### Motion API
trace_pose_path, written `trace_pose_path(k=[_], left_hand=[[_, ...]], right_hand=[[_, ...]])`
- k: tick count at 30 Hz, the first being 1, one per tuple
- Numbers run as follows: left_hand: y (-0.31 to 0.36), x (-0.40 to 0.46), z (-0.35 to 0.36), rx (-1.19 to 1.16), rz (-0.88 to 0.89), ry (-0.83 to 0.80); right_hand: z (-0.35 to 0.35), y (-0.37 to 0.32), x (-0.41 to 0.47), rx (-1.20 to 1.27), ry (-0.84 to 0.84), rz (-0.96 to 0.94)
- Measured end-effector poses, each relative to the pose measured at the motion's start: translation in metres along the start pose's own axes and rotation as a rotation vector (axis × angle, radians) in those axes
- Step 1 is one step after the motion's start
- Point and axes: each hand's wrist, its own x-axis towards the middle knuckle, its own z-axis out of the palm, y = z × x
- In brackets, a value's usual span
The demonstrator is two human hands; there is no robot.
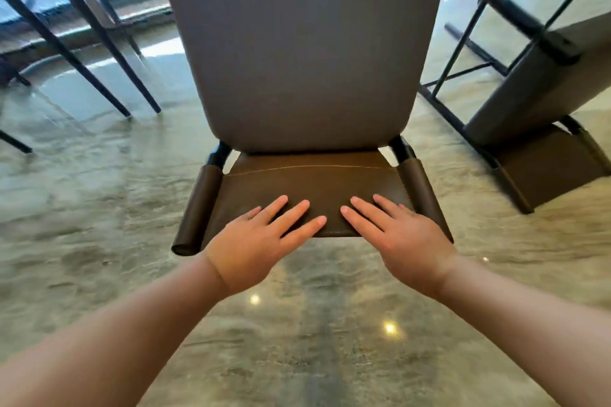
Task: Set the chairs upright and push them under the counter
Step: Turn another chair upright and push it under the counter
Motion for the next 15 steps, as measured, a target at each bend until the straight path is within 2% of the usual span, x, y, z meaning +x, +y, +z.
trace_pose_path(k=[8, 12, 15], left_hand=[[-0.075, 0.057, -0.174, 0.176, -0.062, 0.311], [-0.132, 0.086, -0.241, 0.245, -0.141, 0.447], [-0.185, 0.115, -0.285, 0.315, -0.179, 0.477]], right_hand=[[-0.158, 0.073, 0.083, -0.112, 0.332, -0.084], [-0.224, 0.102, 0.147, -0.169, 0.469, -0.024], [-0.268, 0.126, 0.2, -0.239, 0.518, 0.081]])
